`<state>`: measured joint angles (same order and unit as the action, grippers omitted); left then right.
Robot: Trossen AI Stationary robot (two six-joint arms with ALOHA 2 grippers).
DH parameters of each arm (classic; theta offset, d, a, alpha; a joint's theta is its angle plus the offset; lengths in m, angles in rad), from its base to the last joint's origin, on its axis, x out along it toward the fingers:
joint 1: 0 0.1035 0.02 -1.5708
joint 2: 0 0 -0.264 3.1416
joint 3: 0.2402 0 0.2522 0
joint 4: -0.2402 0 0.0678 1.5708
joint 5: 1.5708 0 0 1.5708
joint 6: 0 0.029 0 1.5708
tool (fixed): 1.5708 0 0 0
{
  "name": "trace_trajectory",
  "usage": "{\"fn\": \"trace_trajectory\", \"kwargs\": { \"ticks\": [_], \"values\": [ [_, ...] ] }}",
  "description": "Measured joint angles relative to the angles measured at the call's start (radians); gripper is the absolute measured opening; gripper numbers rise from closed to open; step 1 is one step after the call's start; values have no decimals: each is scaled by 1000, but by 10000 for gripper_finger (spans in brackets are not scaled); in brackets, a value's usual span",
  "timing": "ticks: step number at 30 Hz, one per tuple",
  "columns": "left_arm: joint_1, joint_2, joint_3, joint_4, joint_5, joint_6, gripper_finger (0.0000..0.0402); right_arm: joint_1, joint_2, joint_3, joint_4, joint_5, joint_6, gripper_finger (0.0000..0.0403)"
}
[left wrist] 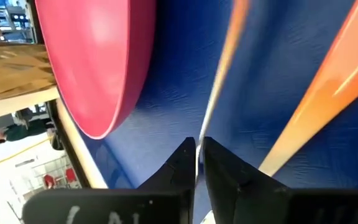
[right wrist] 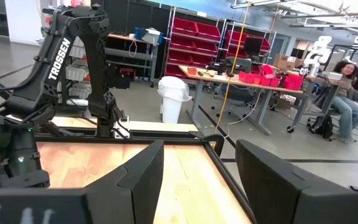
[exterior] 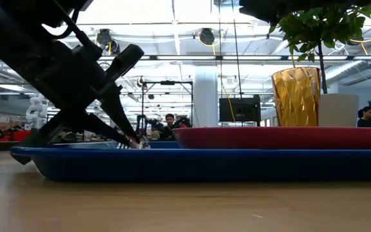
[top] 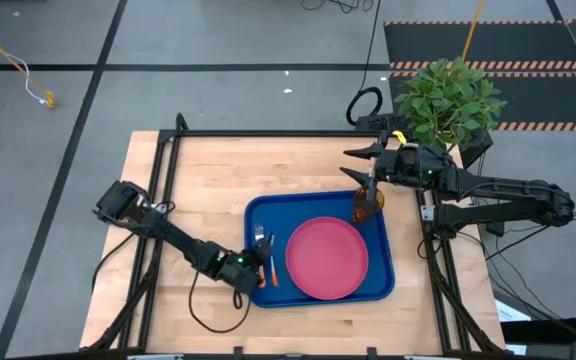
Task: Pick and place plate/cup/fork/spoon on tray
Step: Put the orange spoon on the blue tray between the orange fork and pink plate, then adjust the blue tray
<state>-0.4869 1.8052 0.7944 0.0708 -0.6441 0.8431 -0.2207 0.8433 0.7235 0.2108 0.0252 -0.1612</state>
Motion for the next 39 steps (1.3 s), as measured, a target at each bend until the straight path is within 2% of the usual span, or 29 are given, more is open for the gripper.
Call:
{"fn": "trace_trajectory", "kwargs": {
  "ticks": [9,15,23,31,39],
  "values": [
    [1,0,0,-41,26,9,61,0,0,0,-1,0,0,192],
    [0,0,0,-44,10,20,62,0,0,0,-2,0,-6,192],
    [-23,-18,1,-47,-102,32,63,0,0,0,-5,0,-7,192],
    [-46,-56,3,-35,-125,-148,63,0,0,0,-5,0,-7,192],
    [-55,-175,3,-39,-170,-397,63,0,0,0,-1,0,-5,192]
  ]
}}
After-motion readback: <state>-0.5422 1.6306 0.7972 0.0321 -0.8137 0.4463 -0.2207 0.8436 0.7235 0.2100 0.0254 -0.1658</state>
